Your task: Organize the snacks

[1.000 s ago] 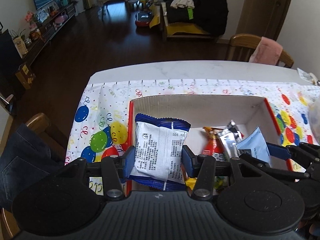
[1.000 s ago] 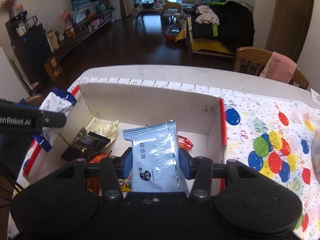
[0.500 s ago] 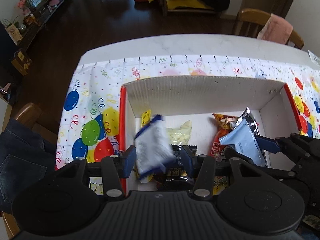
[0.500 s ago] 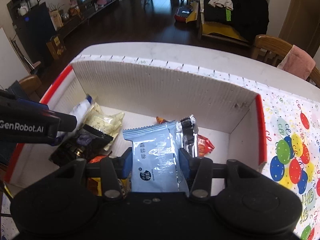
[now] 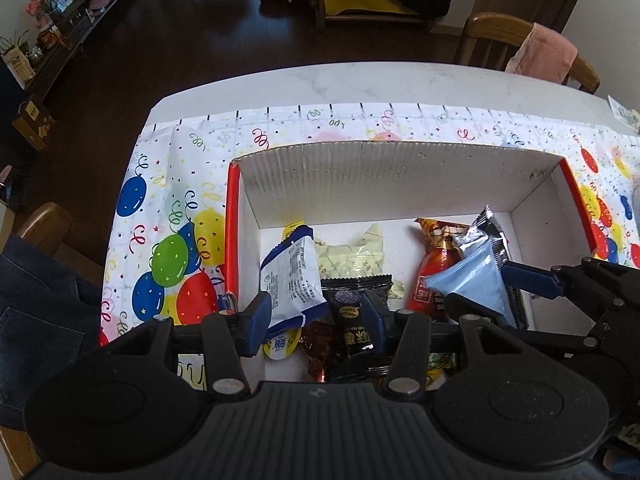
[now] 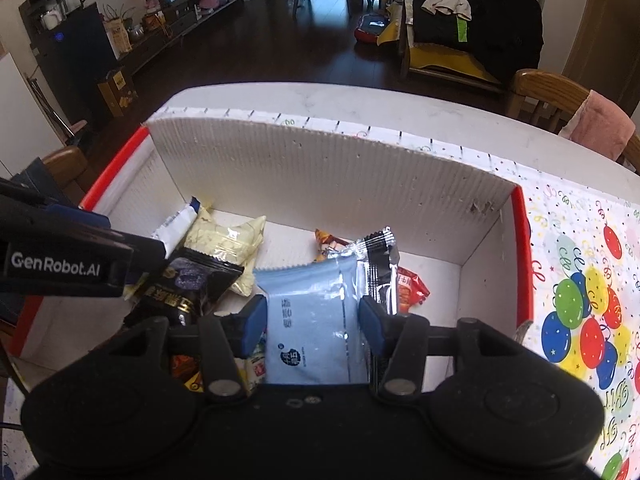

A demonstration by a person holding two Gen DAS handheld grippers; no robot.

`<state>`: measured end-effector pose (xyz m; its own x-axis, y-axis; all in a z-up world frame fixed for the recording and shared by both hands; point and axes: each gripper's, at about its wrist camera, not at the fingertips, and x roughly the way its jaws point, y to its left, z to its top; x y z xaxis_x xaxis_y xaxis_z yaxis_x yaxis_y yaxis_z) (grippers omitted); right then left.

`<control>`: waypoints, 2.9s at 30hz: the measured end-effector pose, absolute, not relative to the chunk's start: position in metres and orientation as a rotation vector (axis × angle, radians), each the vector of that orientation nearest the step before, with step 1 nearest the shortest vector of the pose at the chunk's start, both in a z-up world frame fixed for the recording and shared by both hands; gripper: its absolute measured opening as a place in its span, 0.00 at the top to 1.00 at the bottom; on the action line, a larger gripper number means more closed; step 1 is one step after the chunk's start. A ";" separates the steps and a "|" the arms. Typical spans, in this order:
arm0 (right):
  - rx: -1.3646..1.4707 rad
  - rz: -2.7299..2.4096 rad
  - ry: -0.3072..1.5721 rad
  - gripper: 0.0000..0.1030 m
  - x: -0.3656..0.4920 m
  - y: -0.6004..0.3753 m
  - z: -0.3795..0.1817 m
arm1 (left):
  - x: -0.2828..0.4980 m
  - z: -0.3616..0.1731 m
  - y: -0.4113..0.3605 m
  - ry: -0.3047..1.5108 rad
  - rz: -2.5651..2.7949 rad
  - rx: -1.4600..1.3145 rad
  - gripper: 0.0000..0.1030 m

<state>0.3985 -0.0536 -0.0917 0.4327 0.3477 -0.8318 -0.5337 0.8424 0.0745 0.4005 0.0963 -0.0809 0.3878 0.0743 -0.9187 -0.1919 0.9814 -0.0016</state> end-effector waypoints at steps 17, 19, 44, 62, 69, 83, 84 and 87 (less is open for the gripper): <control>-0.099 0.581 0.880 0.36 0.358 -0.089 -0.038 | 0.346 -0.042 0.088 1.033 0.131 -0.140 0.43; -0.087 0.588 0.865 0.33 0.351 -0.093 -0.033 | 0.337 -0.036 0.086 1.013 0.124 -0.139 0.43; -0.034 0.621 0.687 0.02 0.274 -0.141 0.008 | 0.246 0.008 0.069 0.810 0.041 -0.167 0.21; 0.072 0.615 0.655 0.00 0.250 -0.169 0.010 | 0.203 0.009 0.052 0.725 0.023 -0.124 0.00; 0.083 0.608 0.647 0.00 0.245 -0.174 0.010 | 0.195 0.009 0.044 0.725 0.011 -0.116 0.00; 0.098 0.613 0.637 0.00 0.241 -0.180 0.014 | 0.189 0.011 0.038 0.711 0.007 -0.112 0.00; 0.098 0.614 0.637 0.00 0.241 -0.180 0.014 | 0.188 0.011 0.037 0.711 0.007 -0.113 0.00; 0.098 0.612 0.637 0.00 0.241 -0.179 0.014 | 0.189 0.010 0.036 0.715 0.004 -0.122 0.00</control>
<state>0.2406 -0.1795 0.0135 0.6351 0.5639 -0.5279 -0.5053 0.8202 0.2683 0.1888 0.0365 0.0100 0.7552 -0.0380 -0.6544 -0.0452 0.9929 -0.1099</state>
